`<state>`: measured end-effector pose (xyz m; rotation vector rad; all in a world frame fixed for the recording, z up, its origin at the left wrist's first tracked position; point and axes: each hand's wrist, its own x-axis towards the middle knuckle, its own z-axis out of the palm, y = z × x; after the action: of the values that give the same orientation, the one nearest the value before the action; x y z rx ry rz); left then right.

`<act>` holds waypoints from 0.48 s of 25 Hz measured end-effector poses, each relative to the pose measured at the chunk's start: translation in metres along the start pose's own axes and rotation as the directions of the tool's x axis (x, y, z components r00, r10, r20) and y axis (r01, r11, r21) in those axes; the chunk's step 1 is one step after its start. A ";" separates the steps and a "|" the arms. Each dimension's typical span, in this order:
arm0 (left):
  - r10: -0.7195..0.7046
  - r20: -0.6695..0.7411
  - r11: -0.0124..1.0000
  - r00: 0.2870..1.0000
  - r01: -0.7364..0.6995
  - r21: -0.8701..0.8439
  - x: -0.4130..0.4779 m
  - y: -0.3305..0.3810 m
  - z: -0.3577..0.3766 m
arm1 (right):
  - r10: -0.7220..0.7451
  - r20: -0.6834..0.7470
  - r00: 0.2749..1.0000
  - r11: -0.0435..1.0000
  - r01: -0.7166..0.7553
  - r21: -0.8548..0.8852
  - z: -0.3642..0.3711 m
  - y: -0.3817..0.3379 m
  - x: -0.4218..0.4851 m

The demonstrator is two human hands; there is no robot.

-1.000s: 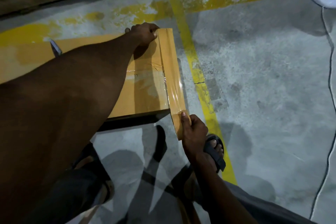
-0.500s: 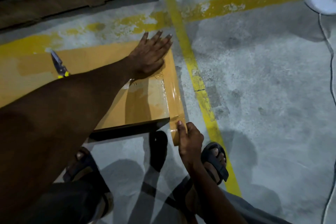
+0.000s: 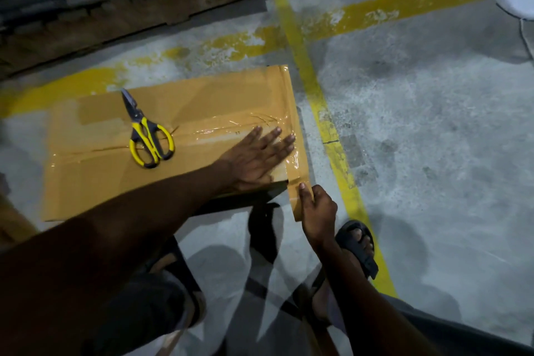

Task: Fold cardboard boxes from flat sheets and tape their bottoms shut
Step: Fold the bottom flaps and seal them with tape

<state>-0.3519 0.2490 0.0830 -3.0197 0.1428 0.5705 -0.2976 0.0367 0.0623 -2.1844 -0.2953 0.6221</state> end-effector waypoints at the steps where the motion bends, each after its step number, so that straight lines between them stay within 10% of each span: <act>1: 0.026 0.019 1.000 0.999 -0.026 -0.001 -0.008 0.011 0.001 | -0.001 0.011 1.000 1.000 0.001 -0.018 -0.001 0.001 0.001; 8: -0.203 0.110 0.953 0.973 0.222 -0.206 -0.091 0.053 0.008 | -0.300 -0.035 0.953 0.833 0.244 -0.498 -0.021 -0.026 0.009; 12: -0.609 0.176 0.710 0.773 0.631 -0.313 -0.181 0.051 0.037 | -0.573 0.223 0.789 0.601 0.589 -0.540 0.017 -0.081 0.025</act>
<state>-0.5387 0.2156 0.1129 -3.0622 -1.0633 0.6568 -0.2855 0.1091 0.1083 -2.4343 -1.3227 0.1773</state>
